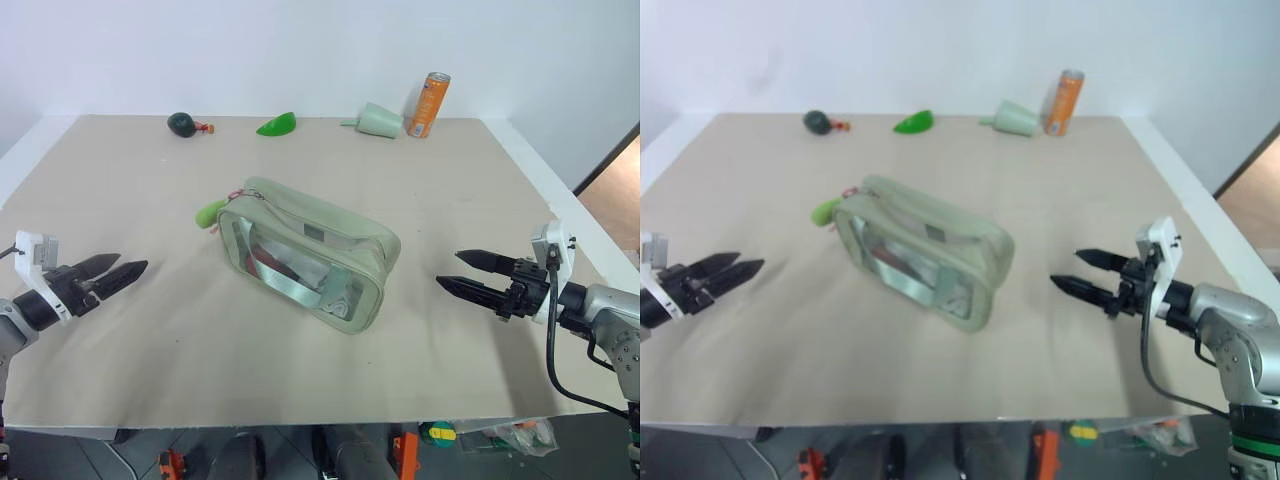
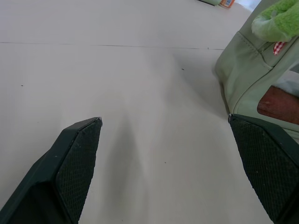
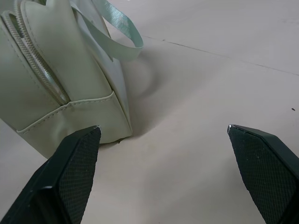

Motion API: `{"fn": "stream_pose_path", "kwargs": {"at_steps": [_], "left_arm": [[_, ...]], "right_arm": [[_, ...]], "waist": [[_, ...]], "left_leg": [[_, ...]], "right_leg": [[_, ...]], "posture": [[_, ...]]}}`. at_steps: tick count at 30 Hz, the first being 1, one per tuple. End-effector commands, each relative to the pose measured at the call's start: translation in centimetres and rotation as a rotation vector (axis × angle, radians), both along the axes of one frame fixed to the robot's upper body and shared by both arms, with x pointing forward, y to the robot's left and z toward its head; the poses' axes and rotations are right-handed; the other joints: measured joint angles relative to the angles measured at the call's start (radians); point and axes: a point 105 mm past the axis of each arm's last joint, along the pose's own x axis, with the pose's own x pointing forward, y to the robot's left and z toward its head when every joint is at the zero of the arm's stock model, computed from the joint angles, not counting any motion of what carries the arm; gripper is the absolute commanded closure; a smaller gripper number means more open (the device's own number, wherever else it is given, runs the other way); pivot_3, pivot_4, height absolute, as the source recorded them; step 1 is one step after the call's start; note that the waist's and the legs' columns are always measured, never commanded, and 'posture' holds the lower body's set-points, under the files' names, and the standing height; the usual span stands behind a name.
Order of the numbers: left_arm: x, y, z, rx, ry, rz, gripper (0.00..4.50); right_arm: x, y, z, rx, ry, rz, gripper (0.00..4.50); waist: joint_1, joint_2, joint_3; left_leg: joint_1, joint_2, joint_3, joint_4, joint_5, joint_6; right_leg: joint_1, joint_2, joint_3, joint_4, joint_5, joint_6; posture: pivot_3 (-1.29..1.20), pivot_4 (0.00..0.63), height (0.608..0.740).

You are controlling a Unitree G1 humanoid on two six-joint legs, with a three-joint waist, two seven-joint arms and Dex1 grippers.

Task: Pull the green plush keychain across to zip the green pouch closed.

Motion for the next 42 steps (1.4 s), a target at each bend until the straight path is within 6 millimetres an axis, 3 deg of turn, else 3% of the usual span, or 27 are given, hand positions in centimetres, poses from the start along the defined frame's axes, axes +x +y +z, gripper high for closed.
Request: {"fn": "stream_pose_path", "kwargs": {"at_steps": [1, 4, 8, 13, 15, 18, 21, 24, 28, 42], "left_arm": [[0.3, -1.2, 0.7, 0.004, -0.035, -0.034, 0.01], [0.2, -4.0, 0.2, 0.008, -0.017, -0.138, 0.01], [0.5, -5.5, 2.5, 0.009, -0.097, -0.197, 0.01], [0.2, -8.2, 8.0, -0.042, -0.279, -0.323, 0.01], [-0.2, -8.5, 10.0, -0.105, -0.339, -0.354, 0.01], [-1.7, -9.4, 11.3, -0.109, -0.427, -0.447, 0.01], [-2.3, -10.1, 10.5, -0.092, -0.407, -0.493, 0.01], [-3.3, -11.1, 9.8, -0.070, -0.398, -0.563, 0.01], [-4.6, -12.3, 9.2, 0.010, -0.390, -0.648, 0.01], [-6.3, -14.2, 10.8, 0.075, -0.468, -0.730, 0.01]], "right_arm": [[-0.4, 0.7, 1.0, -0.023, -0.045, 0.020, 0.00], [-0.7, 1.4, 0.2, -0.061, -0.027, 0.034, 0.00], [-0.1, 1.4, 1.5, -0.081, -0.086, 0.013, 0.00], [1.3, 2.4, 8.1, 0.016, -0.272, 0.002, 0.00], [0.7, 3.7, 9.9, 0.066, -0.284, 0.070, 0.00], [-2.1, 7.3, 11.3, 0.089, -0.290, 0.290, 0.00], [-3.8, 10.0, 10.7, 0.051, -0.263, 0.430, 0.00], [-5.0, 12.2, 8.8, -0.043, -0.219, 0.533, 0.00], [-4.6, 12.8, 7.1, -0.171, -0.205, 0.549, 0.00], [-3.9, 13.7, 6.4, -0.273, -0.274, 0.590, 0.00]], "waist": [[0.000, 0.000, 0.000], [0.002, 0.000, 0.000], [0.002, -0.001, 0.000], [-0.001, 0.000, 0.001], [0.000, 0.000, 0.001], [0.001, 0.000, 0.001], [0.000, 0.000, 0.001], [0.001, 0.000, 0.001], [0.002, 0.000, 0.001], [0.002, 0.000, 0.001]], "left_leg": [[0.000, 0.000, 0.000, 0.000, 0.000, 0.000], [0.000, 0.000, -0.001, 0.000, 0.000, -0.001], [-0.001, 0.000, -0.001, 0.001, 0.000, -0.001], [-0.001, 0.000, 0.001, 0.002, 0.000, -0.001], [-0.001, 0.000, 0.000, 0.003, 0.001, 0.000], [-0.001, 0.000, -0.001, 0.001, 0.001, -0.001], [-0.001, 0.001, -0.001, 0.000, -0.001, -0.001], [-0.001, 0.001, -0.002, 0.000, -0.002, -0.002], [-0.002, 0.000, -0.001, 0.002, -0.002, -0.002], [-0.002, -0.001, -0.001, 0.004, -0.001, -0.001]], "right_leg": [[0.000, 0.000, 0.000, 0.000, 0.000, 0.000], [0.000, 0.000, 0.000, 0.000, -0.001, 0.000], [0.000, -0.001, 0.000, 0.000, 0.000, 0.001], [0.000, 0.000, 0.001, 0.000, 0.003, 0.001], [0.000, 0.001, 0.001, 0.000, 0.004, 0.002], [0.000, 0.002, 0.000, 0.000, 0.001, -0.001], [0.000, 0.002, 0.000, 0.001, -0.002, -0.002], [-0.001, 0.002, -0.001, 0.001, -0.002, -0.001], [0.000, 0.000, -0.001, 0.001, -0.002, -0.001], [0.000, -0.001, -0.001, 0.001, -0.001, 0.001]], "posture": [[0.00, 0.150, 0.740], [0.00, 0.150, 0.740], [0.00, 0.150, 0.740], [0.00, 0.150, 0.740], [0.00, 0.150, 0.740], [0.00, 0.150, 0.740], [0.00, 0.150, 0.740], [0.00, 0.150, 0.740], [0.00, 0.150, 0.740], [0.00, 0.150, 0.740]]}}
